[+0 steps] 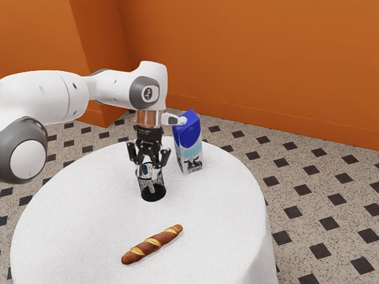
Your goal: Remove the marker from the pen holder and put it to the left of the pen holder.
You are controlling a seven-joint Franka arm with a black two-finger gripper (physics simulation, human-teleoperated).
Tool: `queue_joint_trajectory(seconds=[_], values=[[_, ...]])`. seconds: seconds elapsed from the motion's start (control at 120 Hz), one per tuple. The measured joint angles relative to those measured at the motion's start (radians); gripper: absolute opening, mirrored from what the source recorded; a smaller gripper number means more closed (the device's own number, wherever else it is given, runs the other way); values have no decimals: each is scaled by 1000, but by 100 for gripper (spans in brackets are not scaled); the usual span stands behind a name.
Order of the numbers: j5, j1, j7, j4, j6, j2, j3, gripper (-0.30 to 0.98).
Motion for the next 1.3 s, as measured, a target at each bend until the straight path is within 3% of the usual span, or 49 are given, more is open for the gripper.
queue_joint_trajectory(seconds=[0.283, 0.475, 0.692, 0.8, 0.867, 1.0, 1.225, 1.3], values=[[13, 5, -28, 11, -30, -2, 3, 1], [16, 5, -43, 16, -56, -23, 14, -5], [20, 8, -56, 110, -176, -159, 39, -9], [25, 15, -58, 161, -218, -205, 141, -9], [25, 19, -51, 103, -164, -218, 206, -10], [-71, 73, -23, -173, 62, -269, 246, -10], [-389, 118, 98, -346, 374, -263, 252, -10], [-370, 121, 146, -390, 460, -254, 257, -10]])
